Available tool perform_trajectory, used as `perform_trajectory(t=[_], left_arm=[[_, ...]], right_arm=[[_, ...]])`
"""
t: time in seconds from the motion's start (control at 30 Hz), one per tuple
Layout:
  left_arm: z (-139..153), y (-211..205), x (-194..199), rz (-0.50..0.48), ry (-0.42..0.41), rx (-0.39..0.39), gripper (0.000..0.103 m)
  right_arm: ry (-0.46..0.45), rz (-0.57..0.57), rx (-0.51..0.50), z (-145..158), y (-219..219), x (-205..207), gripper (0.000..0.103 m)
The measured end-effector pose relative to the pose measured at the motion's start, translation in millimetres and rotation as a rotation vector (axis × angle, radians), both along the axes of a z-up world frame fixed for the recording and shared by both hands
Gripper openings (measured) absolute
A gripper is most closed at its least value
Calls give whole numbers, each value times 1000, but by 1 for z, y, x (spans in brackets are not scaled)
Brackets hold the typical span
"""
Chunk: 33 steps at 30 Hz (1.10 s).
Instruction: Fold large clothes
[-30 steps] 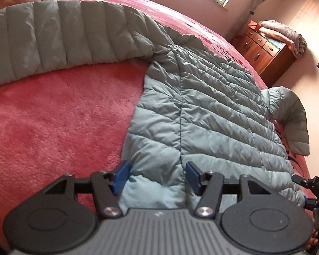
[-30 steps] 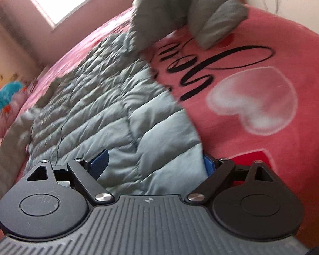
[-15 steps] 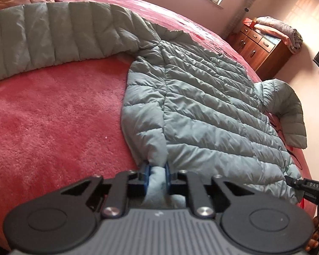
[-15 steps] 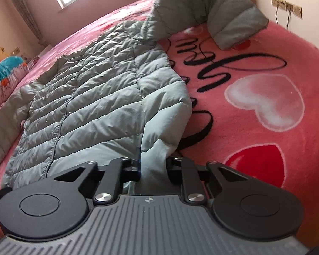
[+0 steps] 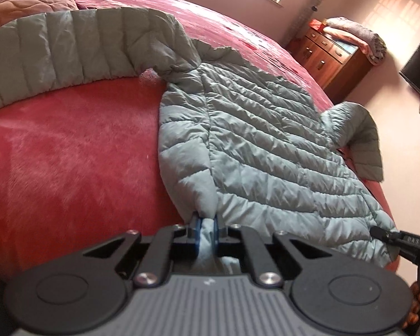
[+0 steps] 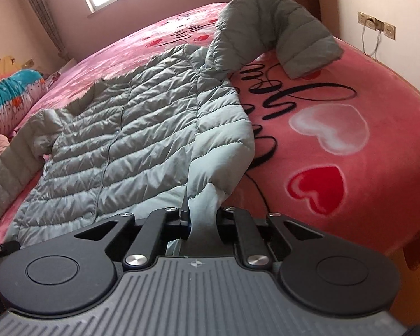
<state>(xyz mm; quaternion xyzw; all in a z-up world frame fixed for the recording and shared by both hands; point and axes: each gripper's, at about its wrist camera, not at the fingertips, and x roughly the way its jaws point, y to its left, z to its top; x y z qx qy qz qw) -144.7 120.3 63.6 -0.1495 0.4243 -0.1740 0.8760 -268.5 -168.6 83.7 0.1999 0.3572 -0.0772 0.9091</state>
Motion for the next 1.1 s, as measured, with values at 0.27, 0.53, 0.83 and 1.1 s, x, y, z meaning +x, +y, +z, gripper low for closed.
perform_trajectory(t=[0.27,0.53,0.83,1.1], left_arm=[[3,5,9,-42,40,39,6],[26,5,10,-25,-46,95,24],[58,-13,-1,-35,-224,161,55],[62,-73,14,-104,-246,201,70]], right_arm=[[91,-42,-18,5,-9,3,20],[75,-122,-52,10,-20,7,82],[-174,-163,-91,16,-14,7,98],[-275,-172,-168,6,-23,40,101]])
